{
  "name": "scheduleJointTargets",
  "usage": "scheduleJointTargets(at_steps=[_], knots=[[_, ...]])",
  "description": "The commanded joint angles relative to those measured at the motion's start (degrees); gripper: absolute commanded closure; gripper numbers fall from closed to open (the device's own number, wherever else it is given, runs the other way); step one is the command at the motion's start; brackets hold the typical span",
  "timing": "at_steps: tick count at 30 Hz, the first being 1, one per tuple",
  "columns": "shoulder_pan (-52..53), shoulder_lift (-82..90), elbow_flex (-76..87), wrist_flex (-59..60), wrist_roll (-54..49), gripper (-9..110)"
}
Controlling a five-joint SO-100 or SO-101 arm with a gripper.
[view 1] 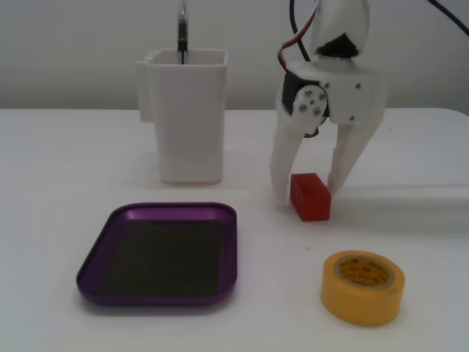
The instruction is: Pick up the red cube and place it in the box.
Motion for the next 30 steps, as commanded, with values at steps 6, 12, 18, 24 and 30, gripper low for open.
scheduleJointTargets(at_steps=[6,12,18,24,30], knots=[[-0.7,0.88,-1.49,-0.44,-0.18,102],[-0.26,9.84,-7.38,10.72,0.53,102],[-4.48,30.06,-11.16,17.23,8.35,102],[-16.17,42.98,-8.26,16.7,12.66,102],[-20.57,41.31,0.26,4.48,19.07,102]])
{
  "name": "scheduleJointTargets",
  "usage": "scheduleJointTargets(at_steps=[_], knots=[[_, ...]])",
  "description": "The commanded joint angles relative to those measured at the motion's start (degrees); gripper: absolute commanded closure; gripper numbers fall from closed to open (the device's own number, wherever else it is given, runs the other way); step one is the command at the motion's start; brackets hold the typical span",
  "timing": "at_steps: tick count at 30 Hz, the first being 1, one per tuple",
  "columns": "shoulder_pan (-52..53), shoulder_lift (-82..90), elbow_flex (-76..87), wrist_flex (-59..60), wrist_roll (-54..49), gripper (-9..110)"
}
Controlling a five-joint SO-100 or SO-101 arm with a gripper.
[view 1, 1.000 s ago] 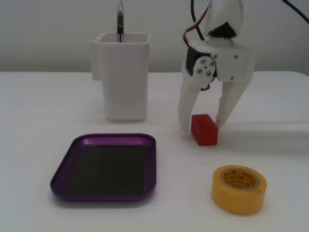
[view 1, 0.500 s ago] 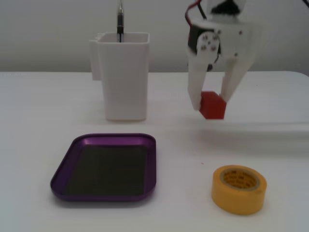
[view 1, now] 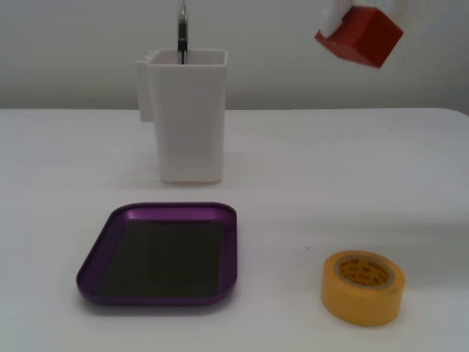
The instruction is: Pick up the red cube and place it in the box.
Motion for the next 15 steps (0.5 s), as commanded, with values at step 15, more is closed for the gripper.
scheduleJointTargets(at_steps=[15], knots=[[-0.35,-31.03,3.08,-35.68,10.72,102]])
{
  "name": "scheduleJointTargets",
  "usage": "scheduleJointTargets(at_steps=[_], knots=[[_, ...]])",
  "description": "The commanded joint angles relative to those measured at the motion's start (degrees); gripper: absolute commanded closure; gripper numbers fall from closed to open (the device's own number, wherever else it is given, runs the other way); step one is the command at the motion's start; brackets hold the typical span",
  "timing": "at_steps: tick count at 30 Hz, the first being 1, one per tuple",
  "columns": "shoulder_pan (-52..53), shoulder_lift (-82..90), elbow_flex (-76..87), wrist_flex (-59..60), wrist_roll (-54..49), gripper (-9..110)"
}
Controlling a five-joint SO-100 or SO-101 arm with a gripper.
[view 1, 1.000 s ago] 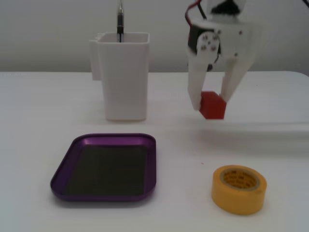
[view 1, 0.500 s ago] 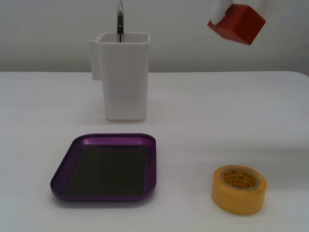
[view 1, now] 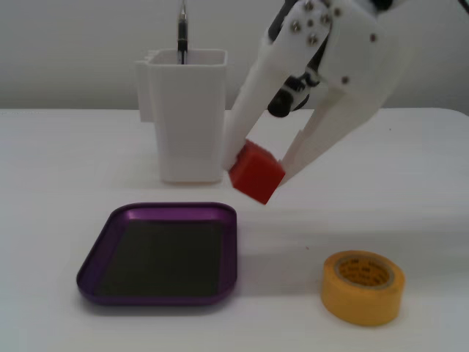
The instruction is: Pick up the red cube and place it in the box.
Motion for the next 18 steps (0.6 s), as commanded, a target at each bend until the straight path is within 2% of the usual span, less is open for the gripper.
scheduleJointTargets(at_steps=[1,9,18], knots=[[0.44,-2.55,-0.7,-5.71,-0.09,102],[6.94,-9.84,-7.91,-7.91,0.0,102],[7.29,-18.9,-16.96,-7.91,0.0,102]])
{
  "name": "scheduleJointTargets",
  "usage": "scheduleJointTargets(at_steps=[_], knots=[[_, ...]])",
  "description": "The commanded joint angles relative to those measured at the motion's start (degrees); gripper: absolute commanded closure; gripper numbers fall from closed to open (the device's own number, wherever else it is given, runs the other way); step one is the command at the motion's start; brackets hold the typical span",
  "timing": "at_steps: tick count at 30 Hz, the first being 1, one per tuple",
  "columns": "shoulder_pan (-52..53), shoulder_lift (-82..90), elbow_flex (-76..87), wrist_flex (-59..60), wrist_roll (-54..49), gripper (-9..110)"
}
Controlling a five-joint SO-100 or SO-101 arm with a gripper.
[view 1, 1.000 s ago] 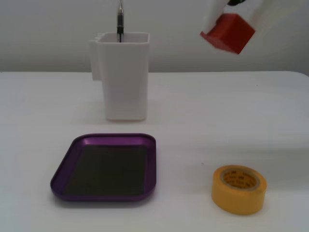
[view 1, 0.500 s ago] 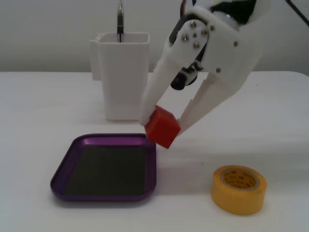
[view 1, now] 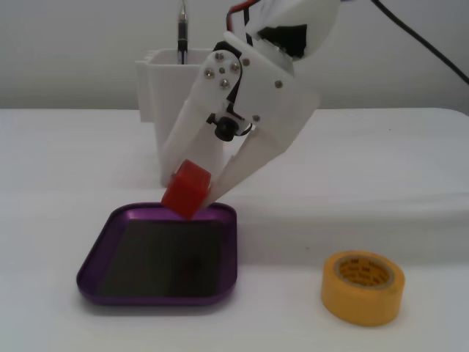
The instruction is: Pick up the red cube and place it in the box.
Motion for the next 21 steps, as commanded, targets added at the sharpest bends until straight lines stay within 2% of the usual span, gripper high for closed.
scheduleJointTargets(at_steps=[1,9,18,21], knots=[[0.09,-1.49,-5.19,-1.05,0.0,102],[0.18,-8.53,-7.82,-1.05,0.0,102],[0.09,-8.44,-7.73,-0.88,0.0,101],[0.09,-8.26,-8.35,1.67,0.0,96]])
